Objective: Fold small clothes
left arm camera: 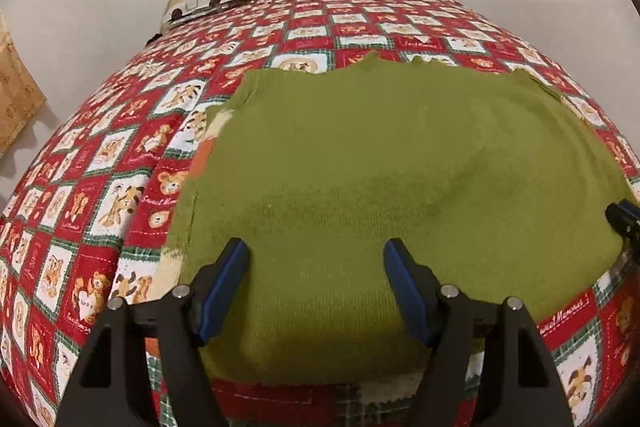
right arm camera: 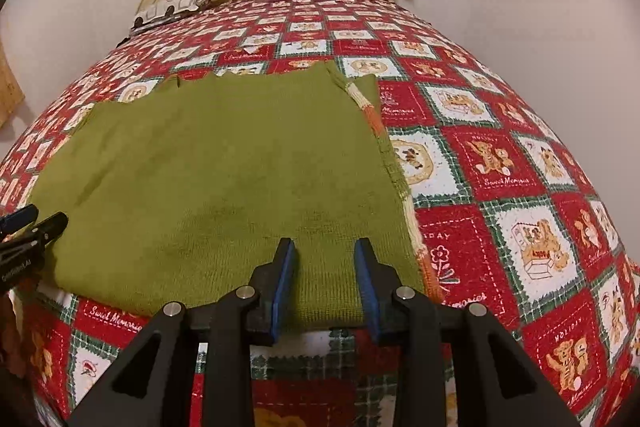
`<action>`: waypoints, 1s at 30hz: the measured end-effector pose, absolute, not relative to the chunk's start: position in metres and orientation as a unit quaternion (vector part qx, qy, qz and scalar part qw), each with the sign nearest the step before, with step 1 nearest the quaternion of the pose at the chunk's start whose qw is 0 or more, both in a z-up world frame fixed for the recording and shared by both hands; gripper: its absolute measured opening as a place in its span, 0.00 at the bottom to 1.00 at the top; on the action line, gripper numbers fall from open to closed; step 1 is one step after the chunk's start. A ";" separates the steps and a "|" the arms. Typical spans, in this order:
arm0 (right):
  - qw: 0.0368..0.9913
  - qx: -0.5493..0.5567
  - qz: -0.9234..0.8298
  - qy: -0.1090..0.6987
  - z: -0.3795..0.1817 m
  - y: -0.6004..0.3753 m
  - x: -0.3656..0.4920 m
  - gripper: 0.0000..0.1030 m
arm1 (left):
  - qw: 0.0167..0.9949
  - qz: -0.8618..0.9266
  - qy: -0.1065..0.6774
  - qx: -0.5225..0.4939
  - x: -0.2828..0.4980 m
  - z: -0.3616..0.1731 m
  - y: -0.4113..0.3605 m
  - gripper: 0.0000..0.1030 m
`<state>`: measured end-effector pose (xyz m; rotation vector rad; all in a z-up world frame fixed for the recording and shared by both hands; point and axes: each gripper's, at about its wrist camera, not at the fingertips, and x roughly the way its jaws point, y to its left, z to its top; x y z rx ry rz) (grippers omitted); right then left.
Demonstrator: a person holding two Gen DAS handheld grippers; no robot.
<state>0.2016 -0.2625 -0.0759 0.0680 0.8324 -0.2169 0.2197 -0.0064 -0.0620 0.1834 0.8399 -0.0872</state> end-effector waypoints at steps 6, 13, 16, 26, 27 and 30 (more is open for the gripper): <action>0.907 0.019 -0.111 0.406 -0.076 -0.259 0.201 0.31 | 0.909 -0.032 0.410 0.075 0.222 -0.068 0.000 0.83; 0.903 0.005 -0.137 0.407 -0.057 -0.251 0.180 0.30 | 0.908 -0.037 0.412 0.063 0.222 -0.071 0.002 0.86; 0.920 0.010 -0.099 0.378 -0.041 -0.230 0.180 0.30 | 0.909 -0.036 0.411 0.065 0.222 -0.071 0.002 0.87; 0.912 -0.016 -0.041 0.407 -0.082 -0.171 0.230 0.30 | 0.906 -0.041 0.418 0.051 0.225 -0.073 0.006 0.94; 0.916 -0.008 -0.038 0.400 -0.079 -0.172 0.227 0.30 | 0.906 -0.041 0.418 0.053 0.225 -0.073 0.005 0.94; 0.916 0.006 -0.033 0.399 -0.080 -0.177 0.227 0.30 | 0.905 -0.040 0.419 0.055 0.224 -0.073 0.004 0.95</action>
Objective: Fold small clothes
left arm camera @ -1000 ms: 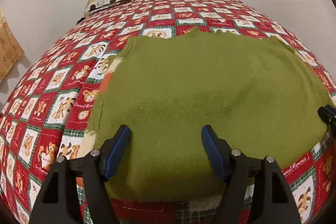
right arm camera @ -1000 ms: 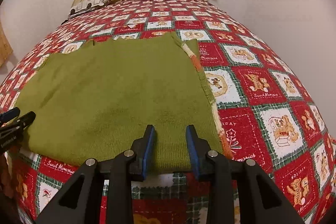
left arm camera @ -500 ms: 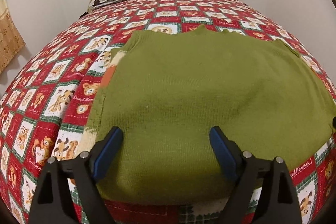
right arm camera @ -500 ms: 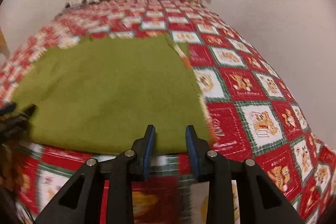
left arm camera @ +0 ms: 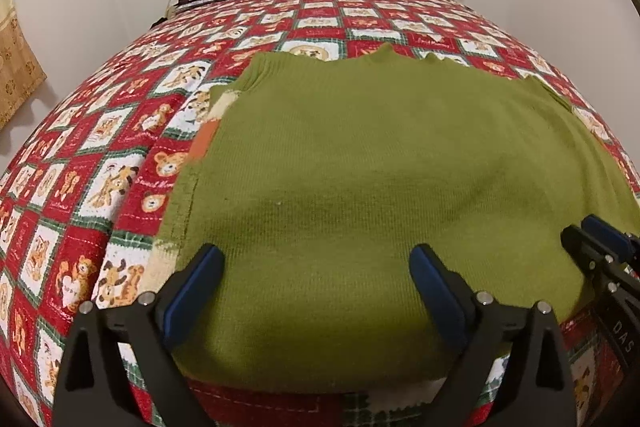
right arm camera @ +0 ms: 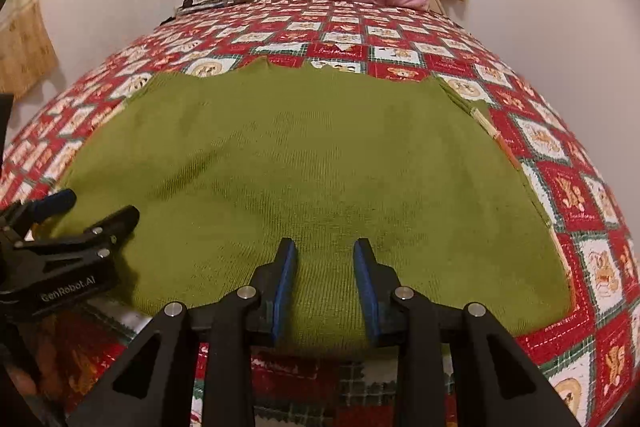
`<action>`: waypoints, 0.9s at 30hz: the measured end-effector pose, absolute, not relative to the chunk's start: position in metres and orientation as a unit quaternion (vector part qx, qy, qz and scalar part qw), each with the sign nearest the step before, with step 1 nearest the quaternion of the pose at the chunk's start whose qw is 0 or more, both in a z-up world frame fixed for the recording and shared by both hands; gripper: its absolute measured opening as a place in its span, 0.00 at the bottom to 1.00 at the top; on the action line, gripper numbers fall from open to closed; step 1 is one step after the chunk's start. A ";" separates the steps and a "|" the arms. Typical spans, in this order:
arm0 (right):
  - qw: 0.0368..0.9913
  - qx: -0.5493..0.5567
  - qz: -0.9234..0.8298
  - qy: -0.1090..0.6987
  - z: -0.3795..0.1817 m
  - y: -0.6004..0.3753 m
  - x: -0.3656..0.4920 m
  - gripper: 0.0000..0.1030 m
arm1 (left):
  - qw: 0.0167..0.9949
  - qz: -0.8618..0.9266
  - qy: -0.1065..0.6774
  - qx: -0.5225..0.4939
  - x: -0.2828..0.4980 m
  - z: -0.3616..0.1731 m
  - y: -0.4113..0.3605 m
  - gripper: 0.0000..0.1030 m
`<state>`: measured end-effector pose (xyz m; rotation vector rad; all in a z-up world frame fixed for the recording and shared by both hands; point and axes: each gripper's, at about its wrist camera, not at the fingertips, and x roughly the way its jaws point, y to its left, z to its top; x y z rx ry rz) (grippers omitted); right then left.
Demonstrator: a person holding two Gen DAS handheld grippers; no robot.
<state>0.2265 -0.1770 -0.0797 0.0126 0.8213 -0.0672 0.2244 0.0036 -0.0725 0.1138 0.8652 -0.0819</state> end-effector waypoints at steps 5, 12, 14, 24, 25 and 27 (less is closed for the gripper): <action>0.918 0.002 -0.034 0.396 -0.082 -0.178 0.226 0.31 | 0.912 -0.067 0.406 -0.001 0.220 -0.061 0.022 0.94; 0.919 0.024 -0.023 0.392 -0.080 -0.181 0.224 0.31 | 0.906 0.008 0.398 -0.144 0.223 -0.052 0.102 0.93; 0.919 0.024 -0.023 0.392 -0.080 -0.181 0.223 0.31 | 0.898 0.007 0.404 -0.174 0.219 -0.056 0.115 0.86; 0.920 0.030 -0.019 0.391 -0.080 -0.182 0.224 0.31 | 0.860 -0.057 0.408 -0.300 0.157 -0.067 0.118 0.86; 0.920 0.030 -0.019 0.391 -0.080 -0.182 0.224 0.31 | 0.855 -0.064 0.417 -0.300 0.160 -0.071 0.111 0.86; 0.920 0.030 -0.020 0.391 -0.079 -0.182 0.223 0.31 | 0.870 -0.051 0.410 -0.268 0.165 -0.068 0.097 0.87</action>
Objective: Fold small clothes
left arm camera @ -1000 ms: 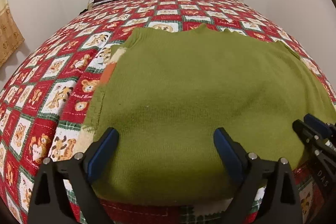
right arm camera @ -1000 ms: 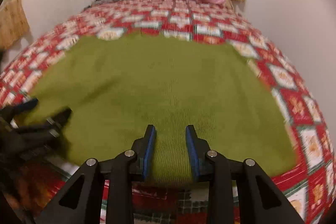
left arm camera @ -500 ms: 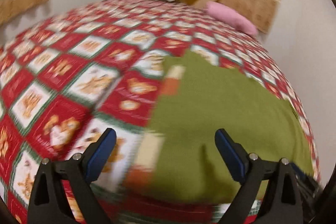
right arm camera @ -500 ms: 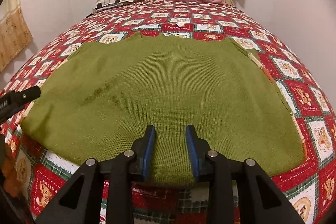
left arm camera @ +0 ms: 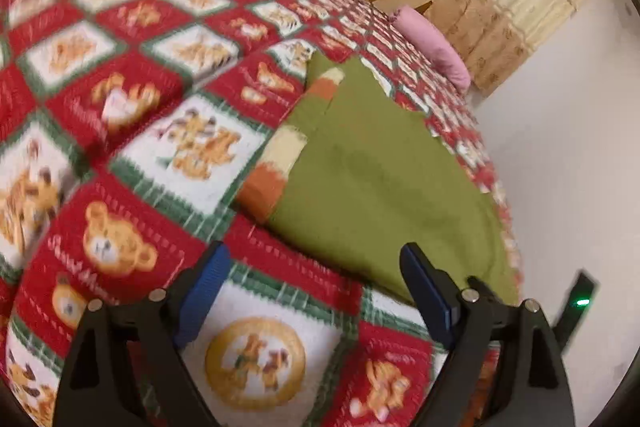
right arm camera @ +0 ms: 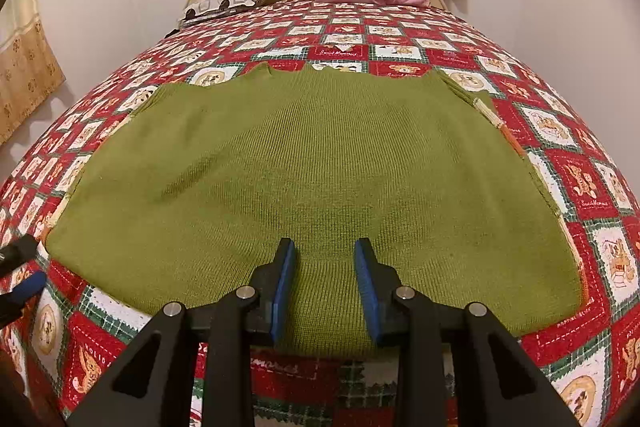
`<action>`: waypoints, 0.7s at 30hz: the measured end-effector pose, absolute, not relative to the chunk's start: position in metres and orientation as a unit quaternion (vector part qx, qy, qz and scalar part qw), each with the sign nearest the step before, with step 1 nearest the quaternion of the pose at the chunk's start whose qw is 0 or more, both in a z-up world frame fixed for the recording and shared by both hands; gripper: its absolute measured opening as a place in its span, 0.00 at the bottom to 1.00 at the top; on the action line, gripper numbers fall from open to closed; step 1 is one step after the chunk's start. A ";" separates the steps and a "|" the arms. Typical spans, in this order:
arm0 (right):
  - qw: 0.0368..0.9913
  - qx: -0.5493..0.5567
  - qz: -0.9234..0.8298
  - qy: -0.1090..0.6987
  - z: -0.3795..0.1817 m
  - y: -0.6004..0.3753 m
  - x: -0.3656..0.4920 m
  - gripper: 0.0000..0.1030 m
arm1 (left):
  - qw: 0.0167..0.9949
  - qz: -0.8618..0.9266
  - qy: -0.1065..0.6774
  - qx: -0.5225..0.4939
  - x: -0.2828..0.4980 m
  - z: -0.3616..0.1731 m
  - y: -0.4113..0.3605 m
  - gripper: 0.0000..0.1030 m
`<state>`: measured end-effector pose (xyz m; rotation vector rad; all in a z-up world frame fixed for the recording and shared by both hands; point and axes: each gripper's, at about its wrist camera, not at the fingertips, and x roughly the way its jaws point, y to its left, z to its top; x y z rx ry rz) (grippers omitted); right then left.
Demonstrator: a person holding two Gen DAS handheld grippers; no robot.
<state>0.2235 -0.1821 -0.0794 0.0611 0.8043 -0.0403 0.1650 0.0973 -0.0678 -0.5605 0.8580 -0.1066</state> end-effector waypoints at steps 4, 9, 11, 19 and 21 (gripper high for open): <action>0.920 0.030 -0.019 0.391 -0.079 -0.183 0.223 0.31 | 0.872 -0.054 0.412 -0.258 0.199 -0.068 0.084 0.93; 0.920 0.030 -0.019 0.391 -0.080 -0.183 0.223 0.31 | 0.867 -0.054 0.402 -0.289 0.222 -0.066 0.088 0.84; 0.920 0.031 -0.019 0.391 -0.080 -0.183 0.224 0.31 | 0.870 -0.065 0.403 -0.275 0.220 -0.065 0.083 0.61; 0.920 0.033 -0.018 0.391 -0.079 -0.183 0.224 0.31 | 0.867 -0.075 0.405 -0.281 0.237 -0.073 0.089 0.76; 0.920 0.035 -0.017 0.390 -0.079 -0.182 0.224 0.31 | 0.861 -0.081 0.408 -0.293 0.247 -0.072 0.088 0.84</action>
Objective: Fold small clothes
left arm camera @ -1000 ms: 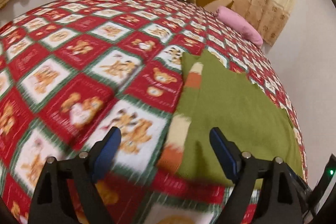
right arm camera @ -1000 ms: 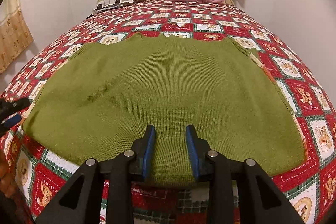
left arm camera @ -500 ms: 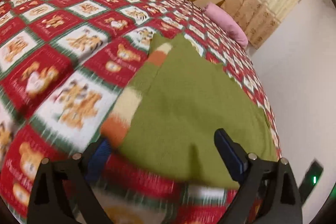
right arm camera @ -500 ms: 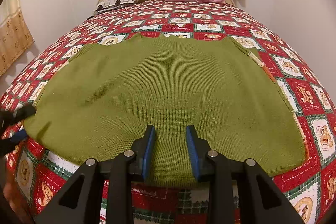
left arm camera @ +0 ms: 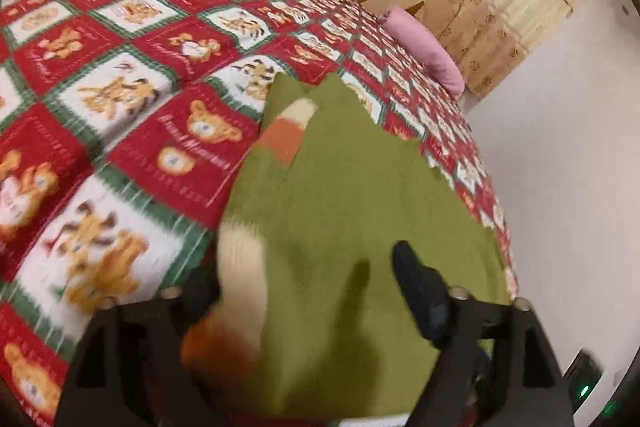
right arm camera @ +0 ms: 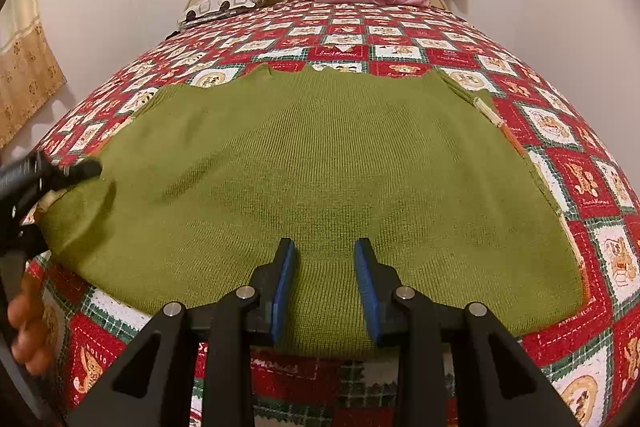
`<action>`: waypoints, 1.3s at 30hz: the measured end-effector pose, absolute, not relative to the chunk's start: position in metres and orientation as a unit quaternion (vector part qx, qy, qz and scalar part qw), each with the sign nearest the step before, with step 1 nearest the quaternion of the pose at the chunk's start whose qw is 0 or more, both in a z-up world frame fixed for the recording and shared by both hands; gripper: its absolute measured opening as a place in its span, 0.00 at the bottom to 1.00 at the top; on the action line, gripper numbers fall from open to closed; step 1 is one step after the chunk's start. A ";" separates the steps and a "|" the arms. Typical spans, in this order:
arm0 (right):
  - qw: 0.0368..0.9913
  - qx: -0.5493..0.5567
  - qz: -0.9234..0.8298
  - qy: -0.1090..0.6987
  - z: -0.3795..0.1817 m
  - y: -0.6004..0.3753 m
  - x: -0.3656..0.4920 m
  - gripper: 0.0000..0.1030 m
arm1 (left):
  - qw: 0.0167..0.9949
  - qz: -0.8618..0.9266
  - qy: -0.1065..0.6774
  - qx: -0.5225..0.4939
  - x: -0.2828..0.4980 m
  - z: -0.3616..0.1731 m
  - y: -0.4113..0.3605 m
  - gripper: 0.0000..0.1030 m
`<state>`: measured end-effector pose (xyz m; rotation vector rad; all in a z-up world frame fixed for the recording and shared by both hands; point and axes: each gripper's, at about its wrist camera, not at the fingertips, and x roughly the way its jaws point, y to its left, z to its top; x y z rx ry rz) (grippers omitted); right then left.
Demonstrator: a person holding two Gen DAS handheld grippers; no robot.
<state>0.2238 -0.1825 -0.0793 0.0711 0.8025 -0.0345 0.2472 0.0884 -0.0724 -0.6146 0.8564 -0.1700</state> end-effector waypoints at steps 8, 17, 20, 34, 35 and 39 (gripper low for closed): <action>0.920 0.037 -0.015 0.390 -0.079 -0.181 0.225 0.31 | 0.865 -0.058 0.414 -0.279 0.250 -0.074 0.085 0.34; 0.920 0.045 -0.012 0.388 -0.080 -0.181 0.225 0.31 | 0.916 -0.078 0.370 -0.134 0.249 -0.021 0.016 0.24; 0.920 0.047 -0.011 0.388 -0.080 -0.184 0.224 0.31 | 0.924 -0.099 0.360 -0.080 0.245 -0.016 -0.015 0.24; 0.919 0.054 -0.007 0.390 -0.081 -0.188 0.223 0.31 | 0.923 -0.129 0.362 -0.020 0.235 -0.050 -0.052 0.24; 0.919 0.057 -0.006 0.390 -0.081 -0.188 0.223 0.32 | 0.923 -0.131 0.360 -0.022 0.234 -0.050 -0.051 0.24; 0.917 0.098 0.038 0.384 -0.067 -0.199 0.229 0.33 | 0.924 -0.138 0.356 -0.038 0.236 -0.051 -0.046 0.24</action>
